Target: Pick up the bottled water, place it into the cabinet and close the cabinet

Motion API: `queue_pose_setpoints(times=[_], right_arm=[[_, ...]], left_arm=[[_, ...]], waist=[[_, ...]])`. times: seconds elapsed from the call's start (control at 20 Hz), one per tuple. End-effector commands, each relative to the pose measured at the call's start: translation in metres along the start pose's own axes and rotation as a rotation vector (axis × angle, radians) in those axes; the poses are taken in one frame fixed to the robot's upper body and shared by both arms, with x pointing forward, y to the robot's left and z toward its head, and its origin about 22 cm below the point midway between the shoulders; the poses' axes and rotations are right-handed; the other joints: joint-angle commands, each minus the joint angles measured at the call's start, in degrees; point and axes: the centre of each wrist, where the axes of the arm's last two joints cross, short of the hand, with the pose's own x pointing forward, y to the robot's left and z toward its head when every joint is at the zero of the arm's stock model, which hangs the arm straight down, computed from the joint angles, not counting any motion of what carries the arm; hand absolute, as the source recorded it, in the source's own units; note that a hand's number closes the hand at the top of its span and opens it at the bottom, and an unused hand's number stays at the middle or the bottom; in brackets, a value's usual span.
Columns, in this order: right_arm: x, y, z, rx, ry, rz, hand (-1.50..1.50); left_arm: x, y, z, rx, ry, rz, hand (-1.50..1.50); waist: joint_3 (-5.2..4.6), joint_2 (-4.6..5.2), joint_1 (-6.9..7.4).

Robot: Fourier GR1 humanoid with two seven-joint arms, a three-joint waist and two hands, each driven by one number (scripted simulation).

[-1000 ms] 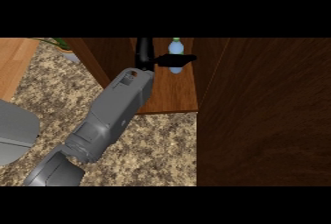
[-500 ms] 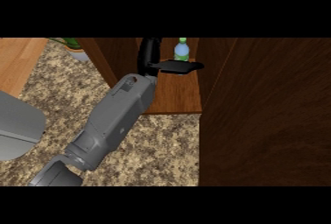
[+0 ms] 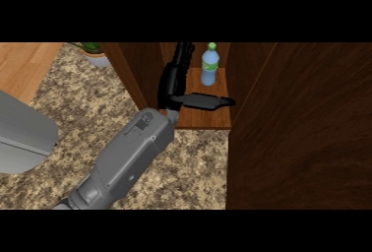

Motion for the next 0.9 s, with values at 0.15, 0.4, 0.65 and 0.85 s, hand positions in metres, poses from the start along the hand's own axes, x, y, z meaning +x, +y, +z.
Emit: queue_pose_setpoints(times=[0.15, 0.4, 0.65, 0.85], right_arm=[[0.035, 0.013, -0.011, 0.012, -0.048, 0.036, -1.5], [0.029, 0.013, -0.012, 0.029, -0.023, 0.073, -1.5], [0.027, 0.013, -0.025, 0.21, 0.045, 0.046, 1.5], [0.037, 0.025, -0.025, 0.354, 0.064, 0.002, 1.5]], left_arm=[[0.007, -0.014, 0.058, -0.051, -0.01, 0.08, -1.5], [0.016, 0.017, 0.099, -0.042, 0.022, 0.102, -1.5], [0.017, 0.03, 0.133, -0.043, 0.019, 0.125, -1.5], [0.04, 0.043, 0.156, -0.013, 0.035, 0.128, -1.5]], waist=[[-0.01, -0.01, 0.77], [0.0, 0.08, 0.42], [-0.04, 0.33, 0.74], [-0.04, -0.03, 0.56]])
